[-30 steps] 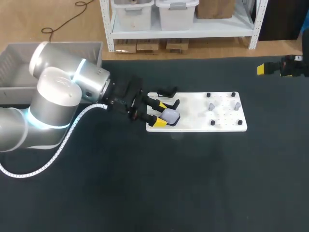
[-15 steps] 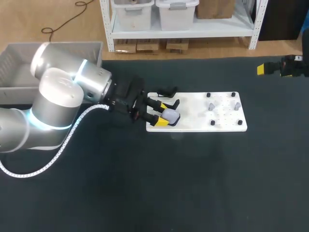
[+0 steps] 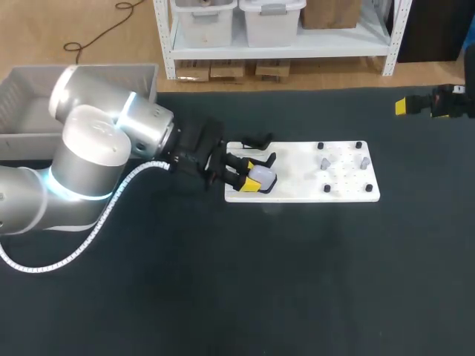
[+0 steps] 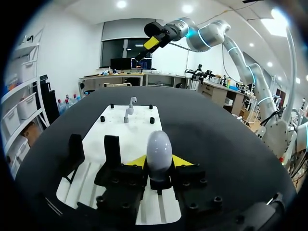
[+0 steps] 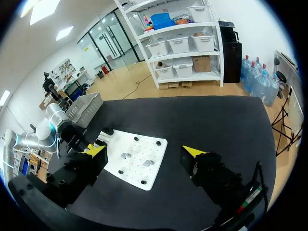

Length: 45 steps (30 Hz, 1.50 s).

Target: Pick up each earbud case from the left stands, insert the matching earbuds, close the lid, and place the case in the box.

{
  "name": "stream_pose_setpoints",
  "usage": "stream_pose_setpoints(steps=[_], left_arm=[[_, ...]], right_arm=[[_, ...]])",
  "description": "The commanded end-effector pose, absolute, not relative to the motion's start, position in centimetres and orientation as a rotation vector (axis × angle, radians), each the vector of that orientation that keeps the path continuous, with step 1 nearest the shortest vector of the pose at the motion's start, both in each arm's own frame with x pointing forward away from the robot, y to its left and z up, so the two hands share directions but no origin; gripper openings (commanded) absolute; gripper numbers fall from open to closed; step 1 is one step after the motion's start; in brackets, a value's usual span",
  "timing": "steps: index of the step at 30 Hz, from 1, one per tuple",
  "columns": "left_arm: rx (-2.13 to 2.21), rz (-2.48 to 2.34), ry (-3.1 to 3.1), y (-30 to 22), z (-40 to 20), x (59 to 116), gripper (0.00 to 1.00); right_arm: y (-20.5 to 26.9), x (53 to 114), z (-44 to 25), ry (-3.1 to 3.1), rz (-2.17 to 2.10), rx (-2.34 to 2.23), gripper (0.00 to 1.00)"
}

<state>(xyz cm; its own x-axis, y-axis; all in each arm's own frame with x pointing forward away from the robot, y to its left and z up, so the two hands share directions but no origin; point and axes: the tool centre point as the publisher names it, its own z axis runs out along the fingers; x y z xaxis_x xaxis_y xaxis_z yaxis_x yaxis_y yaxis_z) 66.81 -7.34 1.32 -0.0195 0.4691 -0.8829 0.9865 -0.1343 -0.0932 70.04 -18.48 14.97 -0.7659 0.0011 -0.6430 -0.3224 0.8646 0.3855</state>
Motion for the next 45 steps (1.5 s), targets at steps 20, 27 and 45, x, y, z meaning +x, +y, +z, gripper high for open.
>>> stream_pose_setpoints(steps=[20,27,45], left_arm=[[1.376,-1.190,1.289,-4.9,14.2,65.6,0.00],[1.325,-1.208,1.246,-4.6,16.9,64.8,0.00],[1.325,-1.208,1.246,-4.6,16.9,64.8,0.00]], right_arm=[[-18.5,70.1,15.0,2.372,0.642,-0.233,1.00],[-18.5,70.1,15.0,2.372,0.642,-0.233,1.00],[-18.5,70.1,15.0,2.372,0.642,-0.233,1.00]])
